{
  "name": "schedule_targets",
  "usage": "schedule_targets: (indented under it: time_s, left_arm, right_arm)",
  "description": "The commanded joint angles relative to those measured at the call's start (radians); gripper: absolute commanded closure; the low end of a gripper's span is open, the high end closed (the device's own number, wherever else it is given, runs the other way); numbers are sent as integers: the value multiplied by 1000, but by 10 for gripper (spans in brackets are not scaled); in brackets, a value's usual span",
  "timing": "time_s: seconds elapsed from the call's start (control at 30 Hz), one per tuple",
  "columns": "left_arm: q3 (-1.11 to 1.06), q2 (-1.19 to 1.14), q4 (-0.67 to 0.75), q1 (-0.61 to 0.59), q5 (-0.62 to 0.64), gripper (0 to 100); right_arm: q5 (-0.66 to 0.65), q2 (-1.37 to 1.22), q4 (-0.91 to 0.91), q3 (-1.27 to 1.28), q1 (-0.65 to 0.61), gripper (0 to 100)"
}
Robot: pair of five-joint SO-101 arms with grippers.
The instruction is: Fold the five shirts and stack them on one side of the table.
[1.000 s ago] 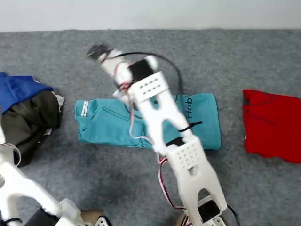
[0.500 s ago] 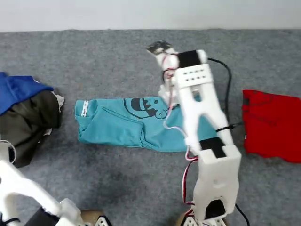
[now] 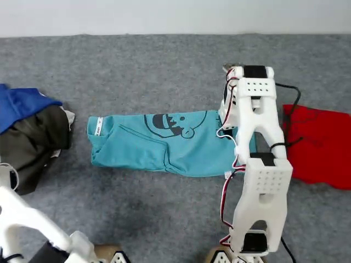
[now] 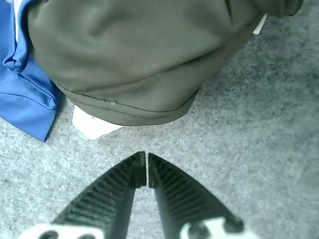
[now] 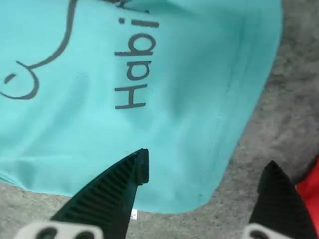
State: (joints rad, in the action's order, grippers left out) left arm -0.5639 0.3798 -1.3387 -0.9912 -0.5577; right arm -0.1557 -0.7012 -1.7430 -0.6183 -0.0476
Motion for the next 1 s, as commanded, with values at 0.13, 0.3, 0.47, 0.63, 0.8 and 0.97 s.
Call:
schedule_targets:
  time_s: [0.13, 0.3, 0.47, 0.63, 0.8, 0.97]
  left_arm:
    - [44, 46, -3, 9, -3, 984]
    - [44, 46, -5, 9, -3, 984]
    - [44, 46, -6, 9, -3, 984]
    - [44, 48, -6, 9, -3, 984]
    - [45, 48, -3, 11, -3, 984]
    - [45, 48, -3, 11, -3, 984]
  right_arm:
    - [11, -81, 94, -6, 12, 703]
    - [11, -173, 111, -6, 15, 758]
    - [11, -214, 102, -6, 15, 854]
    - [6, -157, 102, -8, 19, 924]
    - [-26, -47, 102, -8, 39, 993]
    - [-155, 18, 101, -8, 114, 990]
